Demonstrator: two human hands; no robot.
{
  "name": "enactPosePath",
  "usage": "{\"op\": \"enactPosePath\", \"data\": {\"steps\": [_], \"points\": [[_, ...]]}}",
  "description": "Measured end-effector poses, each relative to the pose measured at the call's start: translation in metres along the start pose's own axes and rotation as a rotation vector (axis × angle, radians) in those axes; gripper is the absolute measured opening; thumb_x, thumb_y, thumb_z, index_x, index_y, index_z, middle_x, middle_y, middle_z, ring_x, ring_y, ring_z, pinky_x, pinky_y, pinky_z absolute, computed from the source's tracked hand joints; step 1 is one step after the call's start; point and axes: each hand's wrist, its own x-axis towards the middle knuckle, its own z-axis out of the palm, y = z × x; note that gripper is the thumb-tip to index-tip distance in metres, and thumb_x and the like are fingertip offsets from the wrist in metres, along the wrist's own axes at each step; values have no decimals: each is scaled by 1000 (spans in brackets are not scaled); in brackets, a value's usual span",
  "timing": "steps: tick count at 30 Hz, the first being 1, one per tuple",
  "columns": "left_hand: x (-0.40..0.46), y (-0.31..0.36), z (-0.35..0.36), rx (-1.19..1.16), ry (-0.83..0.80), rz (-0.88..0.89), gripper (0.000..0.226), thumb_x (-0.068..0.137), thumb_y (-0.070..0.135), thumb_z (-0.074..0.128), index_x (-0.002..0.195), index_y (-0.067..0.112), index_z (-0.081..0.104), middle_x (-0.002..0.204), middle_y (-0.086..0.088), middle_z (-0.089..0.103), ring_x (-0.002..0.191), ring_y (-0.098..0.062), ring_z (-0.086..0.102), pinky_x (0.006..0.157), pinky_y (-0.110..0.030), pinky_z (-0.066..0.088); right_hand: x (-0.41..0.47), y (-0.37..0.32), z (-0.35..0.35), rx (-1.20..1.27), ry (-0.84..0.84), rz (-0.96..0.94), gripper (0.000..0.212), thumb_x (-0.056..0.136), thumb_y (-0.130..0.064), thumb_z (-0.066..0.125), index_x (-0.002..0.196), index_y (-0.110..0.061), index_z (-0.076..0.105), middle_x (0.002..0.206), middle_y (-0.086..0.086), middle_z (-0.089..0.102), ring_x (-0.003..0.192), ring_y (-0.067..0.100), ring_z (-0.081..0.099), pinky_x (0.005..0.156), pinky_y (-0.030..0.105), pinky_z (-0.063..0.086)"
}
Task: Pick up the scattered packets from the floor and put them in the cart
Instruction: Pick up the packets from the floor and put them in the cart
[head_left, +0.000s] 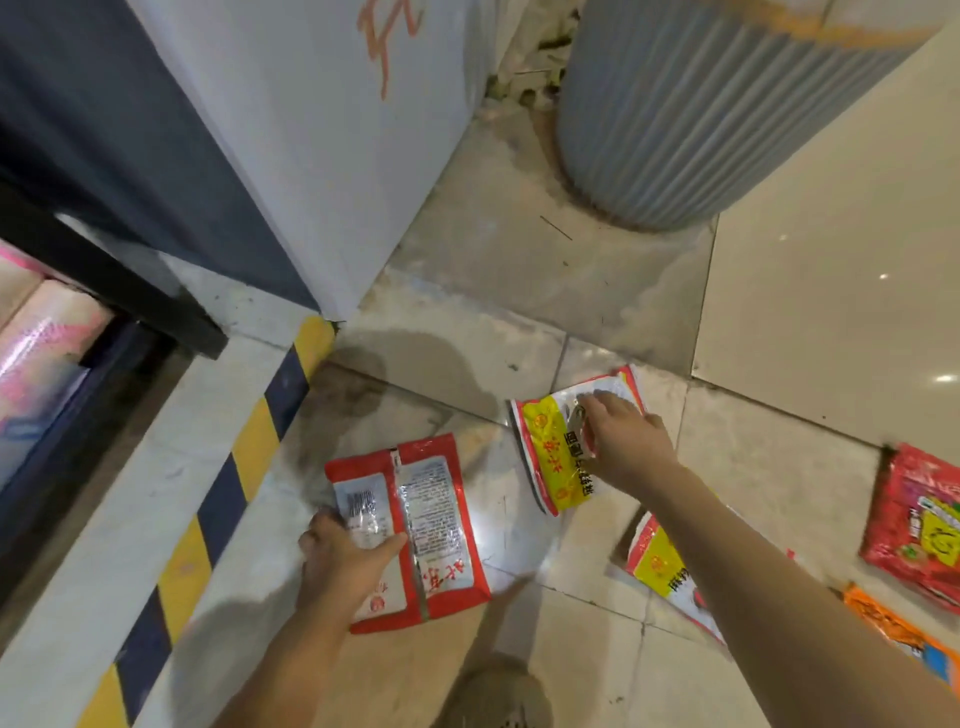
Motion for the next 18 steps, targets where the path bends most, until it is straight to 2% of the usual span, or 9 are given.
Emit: {"op": "enactPosePath", "data": {"steps": [4, 6, 7, 9, 12, 15, 18], "points": [[12, -2, 7, -85, -11, -16, 86, 64, 31, 85, 124, 8, 28, 123, -18, 51, 105, -37, 57, 83, -48, 52, 23, 3, -4, -164, -87, -85, 106, 78, -44, 69, 150, -18, -3, 159, 0, -3, 147, 22, 0, 114, 55, 12], [13, -1, 9, -121, 4, -16, 77, 65, 28, 85, 115, 11, 29, 115, -17, 56, 99, -36, 60, 80, -47, 53, 30, 3, -1, -237, -135, -111, 112, 76, -50, 70, 150, -19, -8, 159, -1, -6, 147, 23, -5, 114, 58, 7], [13, -2, 10, -138, 17, -2, 71, 66, 27, 84, 109, 13, 29, 109, -15, 58, 97, -36, 61, 79, -46, 53, 32, 4, 0, -255, -138, -113, 113, 74, -53, 70, 150, -20, -6, 159, -1, -1, 147, 23, -4, 114, 58, 5], [13, 1, 7, -162, 31, -1, 62, 70, 24, 81, 104, 12, 30, 98, -9, 59, 93, -36, 63, 76, -40, 52, 35, 5, 0, -258, -104, -87, 108, 70, -59, 69, 149, -18, 8, 154, 4, 20, 146, 25, 11, 113, 58, 9], [15, 2, 1, -252, -34, -33, 48, 70, 21, 81, 101, 8, 46, 95, -11, 66, 85, -33, 66, 77, -41, 55, 31, 3, 8, -137, -36, 38, 91, 66, -66, 68, 133, -14, 32, 131, 9, 45, 126, 30, 43, 105, 48, 29], [13, 3, -4, -401, -172, -14, 25, 73, 10, 78, 91, 14, 60, 88, -12, 71, 77, -31, 68, 74, -42, 55, 20, 1, 26, 213, 16, 252, 80, 67, -66, 68, 117, -12, 38, 117, 11, 50, 112, 33, 52, 90, 42, 43], [6, 5, -12, -541, -312, 12, 19, 78, 6, 72, 94, 16, 66, 82, -10, 74, 74, -29, 71, 66, -36, 54, 11, 0, 37, 569, -84, 405, 58, 71, -54, 73, 98, -10, 46, 97, 9, 58, 93, 28, 57, 78, 33, 45]]}}
